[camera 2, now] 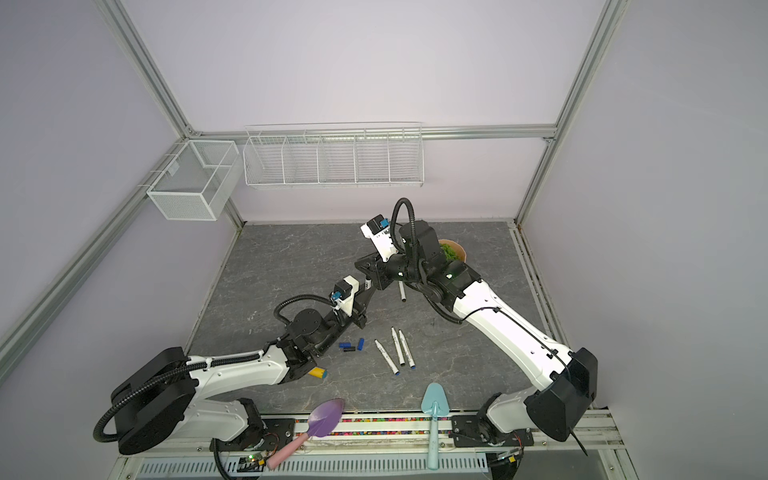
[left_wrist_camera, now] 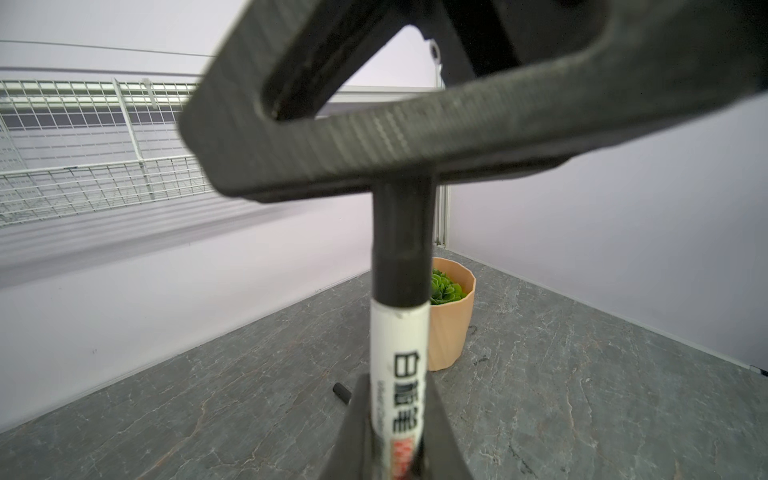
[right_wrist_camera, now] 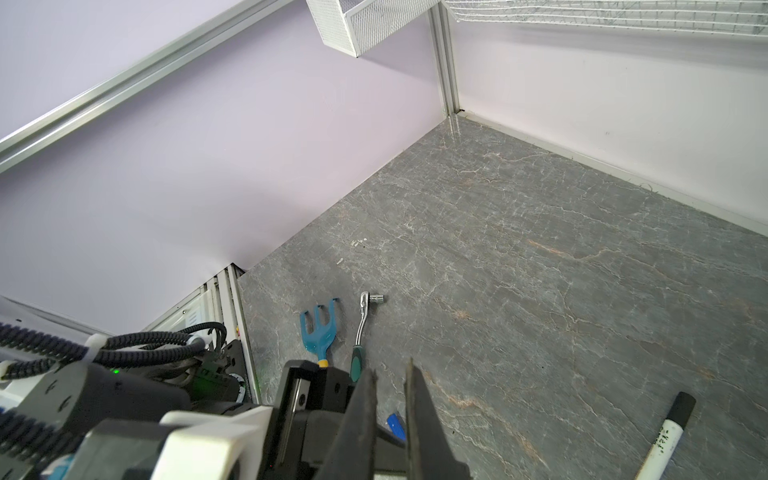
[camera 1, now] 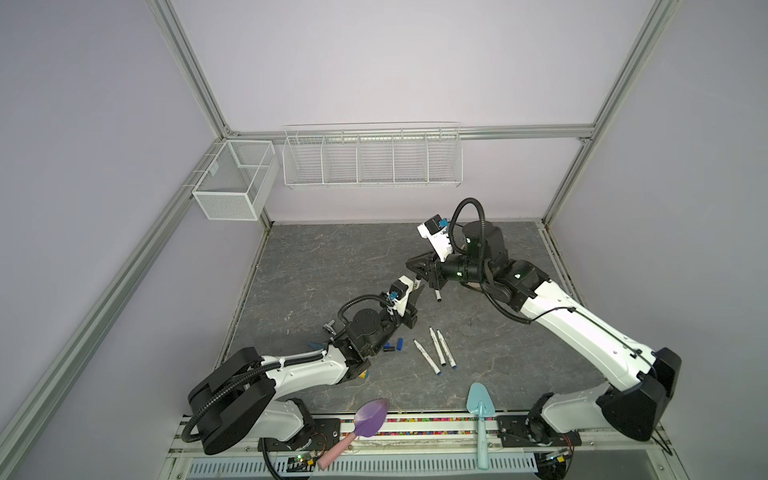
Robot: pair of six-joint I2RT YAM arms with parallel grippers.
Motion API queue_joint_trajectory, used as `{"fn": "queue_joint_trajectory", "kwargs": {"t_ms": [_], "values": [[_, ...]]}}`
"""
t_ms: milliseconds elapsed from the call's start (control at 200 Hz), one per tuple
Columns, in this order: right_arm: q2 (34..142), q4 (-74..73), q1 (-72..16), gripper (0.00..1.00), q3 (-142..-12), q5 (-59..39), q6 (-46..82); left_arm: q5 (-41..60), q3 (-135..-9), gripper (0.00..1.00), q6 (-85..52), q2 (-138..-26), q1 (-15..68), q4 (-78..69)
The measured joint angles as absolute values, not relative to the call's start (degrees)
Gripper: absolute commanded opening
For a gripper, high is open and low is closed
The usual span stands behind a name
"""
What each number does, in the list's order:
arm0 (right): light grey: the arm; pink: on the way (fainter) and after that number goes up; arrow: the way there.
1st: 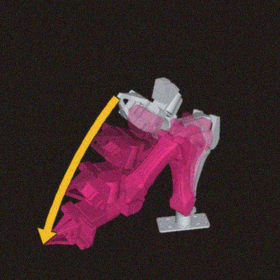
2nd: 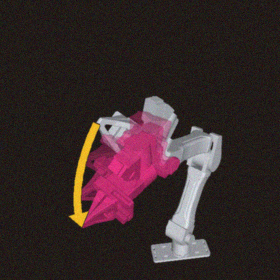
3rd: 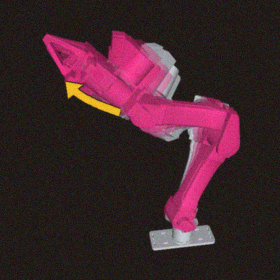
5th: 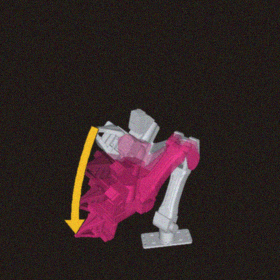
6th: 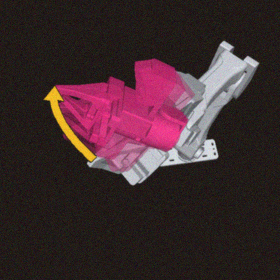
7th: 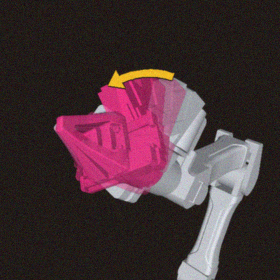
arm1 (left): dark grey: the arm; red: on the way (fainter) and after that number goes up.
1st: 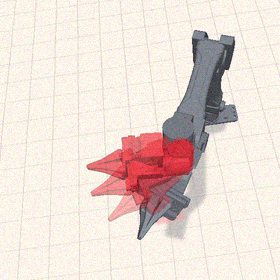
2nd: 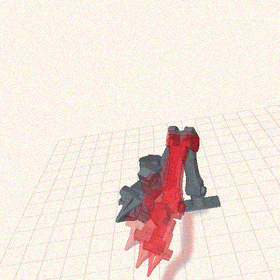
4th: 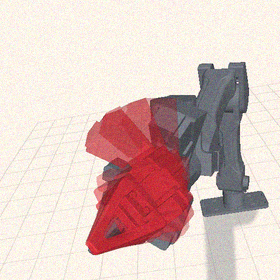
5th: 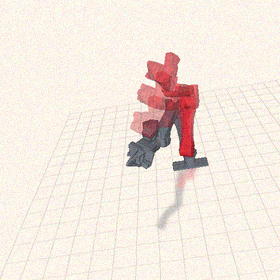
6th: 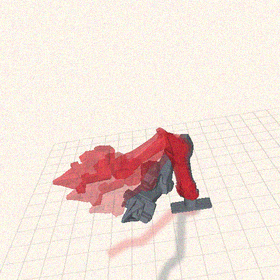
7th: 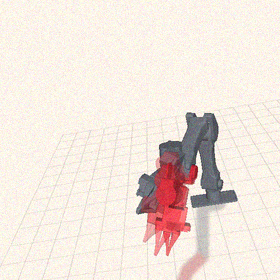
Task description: Insert the pens into the pen caps
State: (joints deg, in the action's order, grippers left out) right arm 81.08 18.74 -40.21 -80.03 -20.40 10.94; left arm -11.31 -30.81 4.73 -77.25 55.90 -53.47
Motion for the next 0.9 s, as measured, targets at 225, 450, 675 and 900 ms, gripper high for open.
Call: {"fn": "queue_joint_trajectory", "kwargs": {"t_ms": [225,450,675,900], "values": [[85.3,16.4,-34.9,0.07,-81.4,-28.4,16.1,-2.3,-34.2,0.00,-7.3,-77.2,51.6,-47.4],[91.0,15.1,-32.1,0.07,-85.8,-34.6,18.5,10.3,-37.8,0.00,-20.0,-78.2,45.1,-44.5],[91.0,13.1,-31.6,0.07,-85.1,-33.0,18.7,17.0,-40.6,0.00,-20.8,-79.3,41.6,-41.6],[89.6,12.2,-30.1,0.07,-83.1,-33.8,19.5,17.1,-43.0,0.00,-13.0,-78.7,41.5,-35.4]]}}
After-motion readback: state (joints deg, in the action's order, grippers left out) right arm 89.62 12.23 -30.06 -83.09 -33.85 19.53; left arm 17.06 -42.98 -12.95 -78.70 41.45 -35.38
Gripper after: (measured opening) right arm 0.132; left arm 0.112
